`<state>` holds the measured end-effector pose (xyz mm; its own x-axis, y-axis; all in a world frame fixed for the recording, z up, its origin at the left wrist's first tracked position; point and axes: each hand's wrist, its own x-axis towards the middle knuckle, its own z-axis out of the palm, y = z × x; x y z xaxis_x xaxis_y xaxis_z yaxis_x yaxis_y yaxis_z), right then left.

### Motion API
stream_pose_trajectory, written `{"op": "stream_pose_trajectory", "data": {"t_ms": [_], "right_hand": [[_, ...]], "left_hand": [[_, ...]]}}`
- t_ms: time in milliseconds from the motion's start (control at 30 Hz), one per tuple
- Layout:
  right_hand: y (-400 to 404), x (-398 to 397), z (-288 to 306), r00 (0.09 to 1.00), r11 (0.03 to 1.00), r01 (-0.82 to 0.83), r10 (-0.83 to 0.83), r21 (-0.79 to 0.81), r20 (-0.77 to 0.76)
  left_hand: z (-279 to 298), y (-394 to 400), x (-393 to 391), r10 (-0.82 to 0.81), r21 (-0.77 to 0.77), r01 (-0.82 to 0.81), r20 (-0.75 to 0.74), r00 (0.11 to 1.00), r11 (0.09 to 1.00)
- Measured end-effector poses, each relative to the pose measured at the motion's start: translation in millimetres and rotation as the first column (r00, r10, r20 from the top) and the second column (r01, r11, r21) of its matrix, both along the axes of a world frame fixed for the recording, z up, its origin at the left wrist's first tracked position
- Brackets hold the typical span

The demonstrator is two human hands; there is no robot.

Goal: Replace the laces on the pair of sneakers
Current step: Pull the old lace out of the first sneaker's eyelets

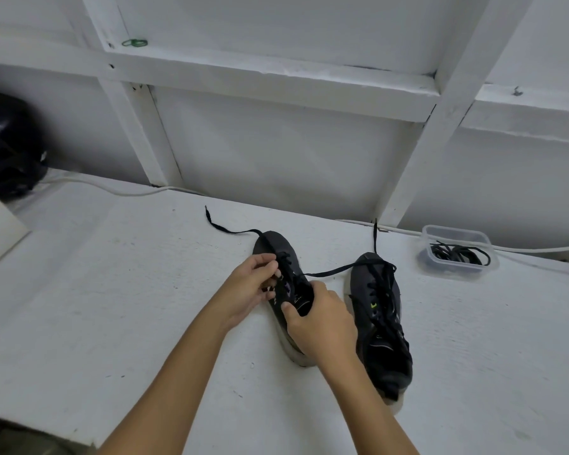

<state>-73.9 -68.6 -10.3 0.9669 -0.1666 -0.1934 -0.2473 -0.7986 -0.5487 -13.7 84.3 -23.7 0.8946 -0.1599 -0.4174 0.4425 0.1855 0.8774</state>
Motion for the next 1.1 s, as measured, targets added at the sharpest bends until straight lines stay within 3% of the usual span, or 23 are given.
{"op": "stream_pose_trajectory", "data": {"t_ms": [100, 233, 400, 533, 633, 800, 933, 1033, 1100], "right_hand": [[-7.0, 2.9, -0.3, 0.997, 0.997, -0.065, 0.066, 0.041, -0.045], [-13.2, 3.1, -1.3, 0.996, 0.968, -0.078, 0.083, 0.237, -0.012], [-12.2, -1.2, -4.2, 0.998, 0.958, -0.06, 0.051, 0.281, 0.038], [-12.0, -2.1, -4.6, 0.999, 0.949, -0.035, 0.022, 0.313, 0.044], [-11.5, -2.4, -5.3, 0.999, 0.946, -0.01, -0.002, 0.323, 0.037], [-6.6, -0.4, -2.8, 0.999, 0.956, 0.022, -0.03, 0.293, 0.025], [-5.3, -2.2, -2.1, 0.999, 0.956, 0.023, -0.034, 0.294, 0.032], [-5.7, -3.0, -2.1, 0.999, 0.953, 0.024, -0.037, 0.303, 0.037], [-5.5, -3.0, -1.8, 0.998, 0.953, 0.031, -0.044, 0.303, 0.037]], "left_hand": [[-8.6, 10.4, -12.7, -0.04, 0.085, 0.036, 0.04, 0.998, 0.996], [-13.8, 12.7, -21.4, -0.202, 0.31, 0.157, 0.116, 0.972, 0.938], [-11.6, -4.4, -21.2, -0.144, 0.439, 0.019, 0.254, 0.957, 0.898], [-10.0, -5.5, -17.5, -0.167, 0.43, 0.051, 0.235, 0.958, 0.902], [-8.2, -2.2, -14.9, -0.226, 0.531, 0.056, 0.261, 0.939, 0.846], [-1.2, 8.9, -4.5, 0.14, 0.377, -0.221, 0.23, 0.963, 0.9], [-10.6, 9.4, -18.9, -0.198, 0.395, 0.147, 0.091, 0.976, 0.907], [-18.5, 4.1, -24.0, -0.207, 0.435, 0.095, 0.218, 0.954, 0.896], [-15.4, 0.9, -21.0, -0.06, 0.367, -0.042, 0.263, 0.963, 0.929]]}}
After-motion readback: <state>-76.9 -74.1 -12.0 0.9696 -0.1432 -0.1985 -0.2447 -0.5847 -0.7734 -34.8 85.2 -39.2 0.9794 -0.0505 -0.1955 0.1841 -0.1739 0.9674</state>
